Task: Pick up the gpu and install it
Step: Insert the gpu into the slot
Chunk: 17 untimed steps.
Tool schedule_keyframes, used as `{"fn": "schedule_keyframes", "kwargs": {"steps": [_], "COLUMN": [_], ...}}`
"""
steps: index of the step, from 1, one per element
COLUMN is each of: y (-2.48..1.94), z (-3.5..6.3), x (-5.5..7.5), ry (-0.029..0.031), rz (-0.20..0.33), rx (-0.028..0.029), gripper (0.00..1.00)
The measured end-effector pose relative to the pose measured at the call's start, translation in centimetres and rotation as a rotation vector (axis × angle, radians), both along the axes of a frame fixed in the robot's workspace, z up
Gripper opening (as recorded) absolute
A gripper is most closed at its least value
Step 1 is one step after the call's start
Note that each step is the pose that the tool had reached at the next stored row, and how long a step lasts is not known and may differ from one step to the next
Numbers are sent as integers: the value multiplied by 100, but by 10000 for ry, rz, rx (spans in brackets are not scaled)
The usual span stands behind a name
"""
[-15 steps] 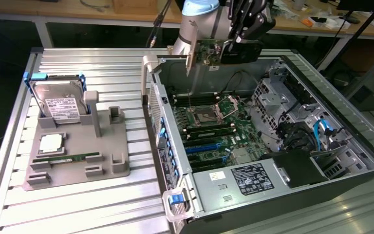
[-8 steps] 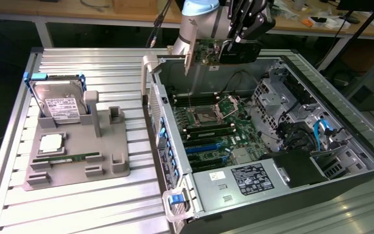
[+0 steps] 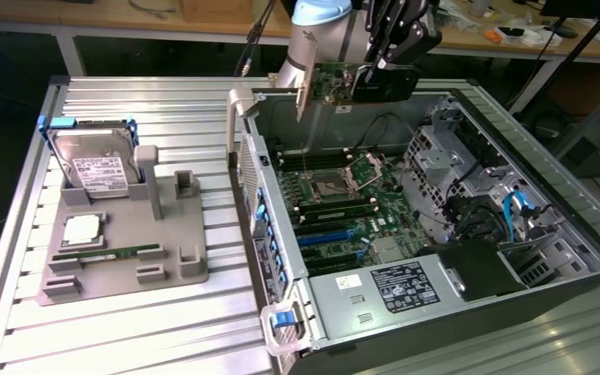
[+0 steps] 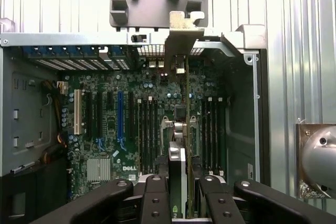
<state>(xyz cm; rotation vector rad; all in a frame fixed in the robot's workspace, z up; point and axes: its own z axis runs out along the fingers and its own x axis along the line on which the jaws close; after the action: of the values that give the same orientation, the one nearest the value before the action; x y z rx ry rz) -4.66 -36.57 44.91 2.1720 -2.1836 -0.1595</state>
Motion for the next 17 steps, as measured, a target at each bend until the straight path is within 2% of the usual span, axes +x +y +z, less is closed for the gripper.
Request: {"fn": "schedule_keyframes", "kwargs": {"steps": [8,12,17], "y": [-44,-113,-160], "z": [-5,-10,-12], "x": [0,0,0], "ry": [1,1,1], "rz": [0,-1,-1], "rx": [-2,-1,-1], "gripper": [27,27,27]}}
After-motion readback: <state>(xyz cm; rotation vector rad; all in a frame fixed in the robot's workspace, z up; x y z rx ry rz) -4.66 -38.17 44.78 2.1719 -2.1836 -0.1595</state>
